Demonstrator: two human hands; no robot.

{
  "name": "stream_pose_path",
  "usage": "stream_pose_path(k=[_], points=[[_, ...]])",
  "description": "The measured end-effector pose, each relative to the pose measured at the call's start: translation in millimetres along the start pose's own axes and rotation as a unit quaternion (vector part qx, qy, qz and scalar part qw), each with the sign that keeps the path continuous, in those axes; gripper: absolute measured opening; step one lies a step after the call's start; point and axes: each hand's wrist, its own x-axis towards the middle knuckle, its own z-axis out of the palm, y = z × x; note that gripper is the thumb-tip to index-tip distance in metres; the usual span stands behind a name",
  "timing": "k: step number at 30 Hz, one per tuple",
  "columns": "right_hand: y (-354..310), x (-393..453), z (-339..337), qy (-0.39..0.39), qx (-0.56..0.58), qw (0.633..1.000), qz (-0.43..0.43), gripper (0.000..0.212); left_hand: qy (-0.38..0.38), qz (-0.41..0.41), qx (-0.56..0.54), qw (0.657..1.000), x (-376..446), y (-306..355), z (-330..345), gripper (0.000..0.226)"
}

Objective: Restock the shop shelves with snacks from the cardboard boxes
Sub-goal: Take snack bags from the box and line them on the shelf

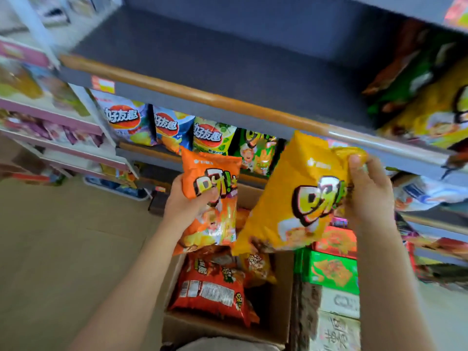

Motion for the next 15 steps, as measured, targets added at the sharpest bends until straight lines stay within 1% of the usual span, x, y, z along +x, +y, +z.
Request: stream_pose_path(k=[1,2,5,6,7,8,10,12,14,15], points=[[-7.0,4.4,-4.7,0.001,0.019,1.0,0.014,0.02,-0.015,0.005,-0.01,1.0,-4.1,4.0,4.1,0.074],[-12.8,7.4,-5.9,-0.005,0.014,1.0,0.025,0.022,-0.035,0.006,-0.022,0.999,-8.3,7.9,7.6,0.072],[-8.5,12.2,8.2,-0.038,-0.074,0.995,0.059,0.028,-0.107,-0.011,-0.064,0.992,-22.2,16.7,21.3,0.074],[-4.5,10.5,16.0,-0.047,-0.101,0.991,0.073,0.033,-0.118,-0.01,-0.063,0.991,-25.1,17.4,27.6,0.07],[1.9,10.1,22.8,-0.053,-0.123,0.987,0.084,0.032,-0.122,-0.011,-0.058,0.991,-27.8,18.7,34.6,0.064],[5.6,8.3,28.7,-0.057,-0.142,0.984,0.096,0.026,-0.126,-0.005,-0.052,0.991,-26.3,15.4,41.2,0.059],[15.2,9.7,32.9,-0.042,-0.168,0.978,0.114,0.018,-0.125,0.015,-0.018,0.992,-9.9,-4.7,52.9,0.057],[21.6,10.5,30.8,-0.02,-0.177,0.974,0.14,0.016,-0.142,0.023,0.011,0.989,-19.5,0.9,56.8,0.062],[24.3,8.5,29.8,0.0,-0.177,0.973,0.15,0.024,-0.163,0.04,0.003,0.986,-36.4,13.9,58.6,0.049],[26.8,8.9,29.7,0.011,-0.177,0.972,0.155,0.029,-0.188,0.044,-0.005,0.981,-42.4,17.1,59.2,0.045]])
